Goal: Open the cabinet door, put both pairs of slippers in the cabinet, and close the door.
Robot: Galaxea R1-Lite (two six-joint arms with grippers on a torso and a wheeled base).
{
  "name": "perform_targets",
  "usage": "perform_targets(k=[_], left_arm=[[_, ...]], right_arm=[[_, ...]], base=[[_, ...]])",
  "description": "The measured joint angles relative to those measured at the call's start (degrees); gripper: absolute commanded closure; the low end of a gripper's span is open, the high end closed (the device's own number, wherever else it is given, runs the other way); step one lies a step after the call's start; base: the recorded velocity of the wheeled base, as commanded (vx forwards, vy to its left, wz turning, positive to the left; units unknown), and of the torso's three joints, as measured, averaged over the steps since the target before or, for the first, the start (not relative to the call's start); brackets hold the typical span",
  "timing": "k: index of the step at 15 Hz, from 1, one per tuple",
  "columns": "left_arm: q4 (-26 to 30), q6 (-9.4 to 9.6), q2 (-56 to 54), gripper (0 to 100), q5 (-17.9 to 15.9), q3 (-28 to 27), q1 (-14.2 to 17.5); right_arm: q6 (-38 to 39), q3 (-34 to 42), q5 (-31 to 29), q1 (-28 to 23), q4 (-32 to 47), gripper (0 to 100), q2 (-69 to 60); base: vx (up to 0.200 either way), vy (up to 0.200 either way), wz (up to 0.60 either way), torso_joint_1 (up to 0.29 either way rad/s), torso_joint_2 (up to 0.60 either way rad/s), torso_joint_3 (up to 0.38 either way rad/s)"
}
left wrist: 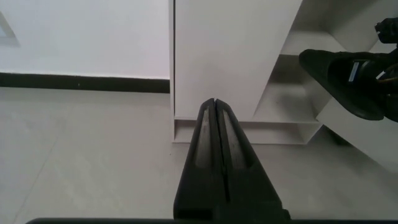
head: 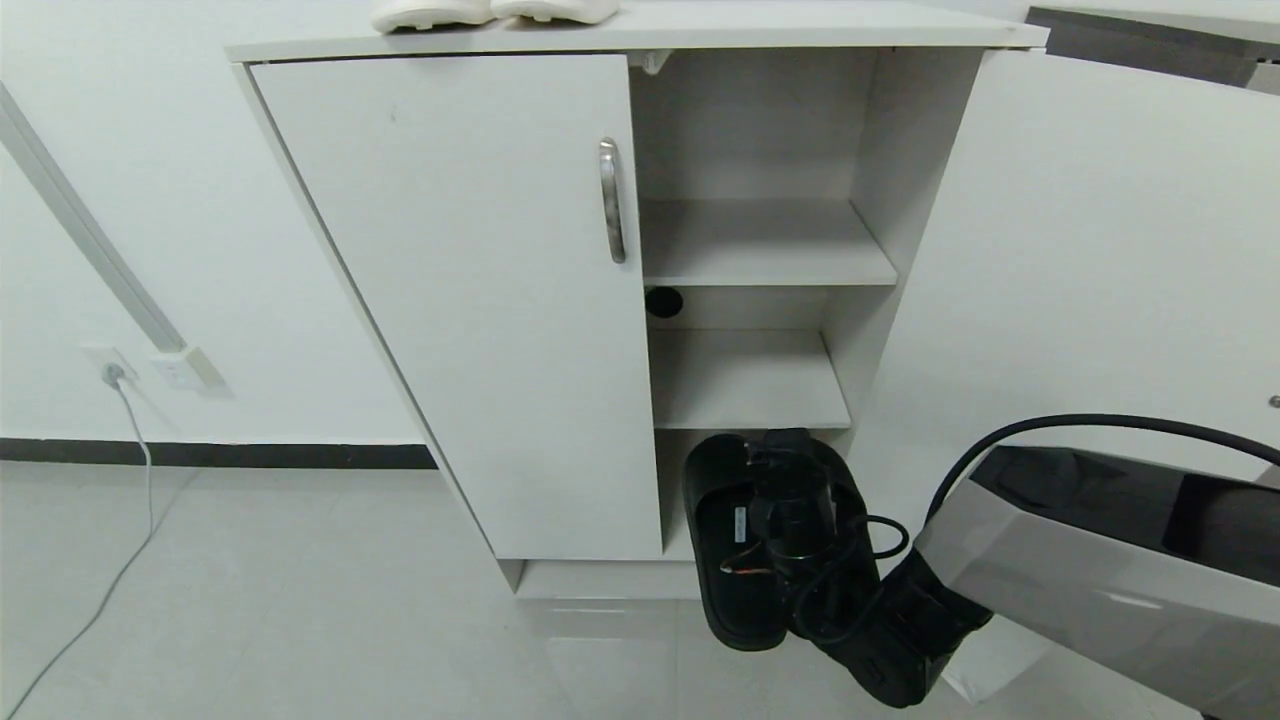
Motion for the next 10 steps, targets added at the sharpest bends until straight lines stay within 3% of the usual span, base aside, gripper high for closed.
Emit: perform_targets(k=[6,10], left_arm=[[0.0,-0.15,0.0,100,0.07,0.02,-0.02],[0.0,-0.09,0.0,100,0.13,0.0,0.0]], right_arm=[[-0.11,-0.2,-0.02,-0.56,0.04,100,-0.24],[-0.94,-0.44,-0.22,-0.87,-0.57,100,-0.9]], base=[[0.0,0.0,0.0,0.002,0.0,-0.194],[0.0,0.0,0.0,0.002,0.0,-0.026]])
